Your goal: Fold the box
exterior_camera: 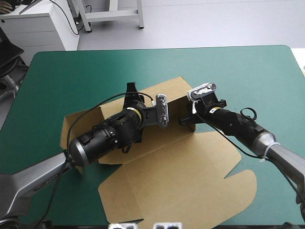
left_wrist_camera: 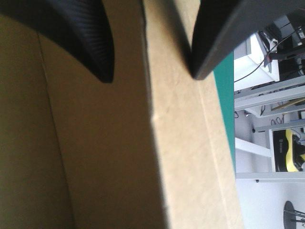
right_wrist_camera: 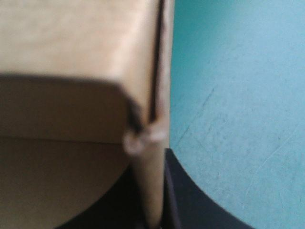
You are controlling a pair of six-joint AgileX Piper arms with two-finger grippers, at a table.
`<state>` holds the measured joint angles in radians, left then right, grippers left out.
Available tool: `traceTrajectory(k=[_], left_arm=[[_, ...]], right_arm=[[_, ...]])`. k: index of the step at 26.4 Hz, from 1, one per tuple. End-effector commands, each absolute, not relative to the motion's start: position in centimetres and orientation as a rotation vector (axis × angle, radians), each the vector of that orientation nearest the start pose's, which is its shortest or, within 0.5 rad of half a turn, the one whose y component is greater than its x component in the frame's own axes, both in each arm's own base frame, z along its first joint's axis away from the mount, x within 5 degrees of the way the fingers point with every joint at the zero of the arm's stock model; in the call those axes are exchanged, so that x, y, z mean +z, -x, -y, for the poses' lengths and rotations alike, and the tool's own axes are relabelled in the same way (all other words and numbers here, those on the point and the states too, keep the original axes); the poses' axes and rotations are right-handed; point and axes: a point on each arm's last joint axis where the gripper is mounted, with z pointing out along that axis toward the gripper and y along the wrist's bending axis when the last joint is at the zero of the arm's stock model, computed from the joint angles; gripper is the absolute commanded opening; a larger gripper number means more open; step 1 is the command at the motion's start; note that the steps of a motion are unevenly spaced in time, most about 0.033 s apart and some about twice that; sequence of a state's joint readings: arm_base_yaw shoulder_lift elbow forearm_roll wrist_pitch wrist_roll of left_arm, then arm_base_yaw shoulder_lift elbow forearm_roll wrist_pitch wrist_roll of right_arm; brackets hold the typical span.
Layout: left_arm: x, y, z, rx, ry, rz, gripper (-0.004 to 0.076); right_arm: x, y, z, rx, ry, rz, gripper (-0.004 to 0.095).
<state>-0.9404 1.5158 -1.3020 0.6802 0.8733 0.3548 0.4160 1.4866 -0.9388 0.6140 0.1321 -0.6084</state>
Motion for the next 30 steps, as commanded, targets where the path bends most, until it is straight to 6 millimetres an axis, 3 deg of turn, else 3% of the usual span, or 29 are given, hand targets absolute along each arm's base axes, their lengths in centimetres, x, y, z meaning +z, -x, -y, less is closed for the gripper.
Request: traceTrajectory(k=[1,8,12,15,20,23,26,30], left_arm=[[36.2,-20.8,23.9,0.468,-1.639,-1.603,0.0414],[37.3,-17.9,24.3,0.406,-1.641,-1.594,0.0413],[38.3,-17.3,23.6,0.405,-1.611,-1.590,0.0386],[39.2,-17.5,22.8,0.460,-1.551,-1.569,0.0282],[41.7,-18.3,21.3,0.640,-1.374,-1.456,-0.0007],[42.9,-19.3,20.1,0.670,-1.274,-1.461,0.0001],[44.1,-21.7,17.2,0.619,-1.130,-1.608,0.0001],[45.5,-25.7,10.1,0.434,-0.767,-1.788,0.0001]], right_arm=[[27.8,-30.4,-14.2,0.315,0.417,-2.019,0.0001],[27.6,-31.3,-14.0,0.269,0.367,-1.971,0.0001],[28.2,-31.8,-13.5,0.283,0.369,-1.990,0.0001],[28.9,-32.2,-12.9,0.309,0.381,-2.026,0.0001],[31.4,-32.4,-11.8,0.314,0.406,-2.017,0.0001],[33.3,-32.2,-11.1,0.309,0.407,-2.028,0.0001],[35.1,-32.0,-10.1,0.230,0.415,-2.146,0.0001],[39.2,-31.8,-9.5,0.147,0.420,-2.188,0.0000]])
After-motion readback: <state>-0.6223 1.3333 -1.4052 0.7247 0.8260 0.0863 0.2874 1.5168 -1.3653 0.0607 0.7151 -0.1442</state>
